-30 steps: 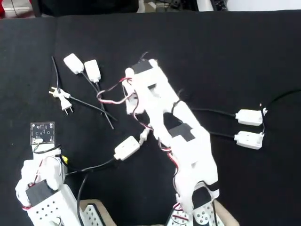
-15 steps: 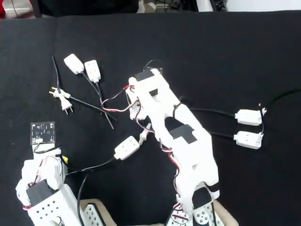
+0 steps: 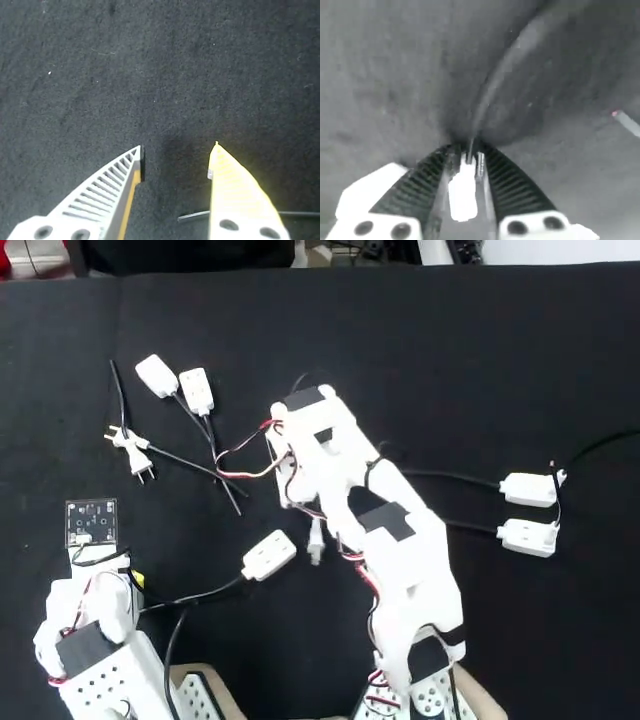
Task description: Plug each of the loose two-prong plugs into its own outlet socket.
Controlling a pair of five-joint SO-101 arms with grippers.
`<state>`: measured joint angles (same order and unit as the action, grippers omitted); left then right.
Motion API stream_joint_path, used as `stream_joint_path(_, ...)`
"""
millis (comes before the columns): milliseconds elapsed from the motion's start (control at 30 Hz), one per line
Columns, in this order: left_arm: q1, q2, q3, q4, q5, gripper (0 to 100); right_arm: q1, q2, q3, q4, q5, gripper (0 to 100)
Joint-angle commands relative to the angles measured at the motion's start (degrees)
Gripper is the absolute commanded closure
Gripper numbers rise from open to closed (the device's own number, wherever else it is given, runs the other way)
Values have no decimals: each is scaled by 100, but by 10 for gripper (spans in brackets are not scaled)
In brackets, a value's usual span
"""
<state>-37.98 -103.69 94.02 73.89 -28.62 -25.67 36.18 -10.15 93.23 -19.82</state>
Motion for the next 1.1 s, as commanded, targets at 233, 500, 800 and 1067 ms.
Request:
stream_joint_path(233,-48,-44,-40,44,-53,780,440,-40,-936,281,3174,966)
stream_joint_path(500,-57,-44,-40,44,-53,780,484,189,-593,308,4624,964)
stream_joint_path(800,-75,-44,-40,44,-53,780,378,1059,-1226,765,4756,752)
stream_joint_path(1067,-75,-44,-40,44,-53,780,185,1121,-1130,800,4747,730)
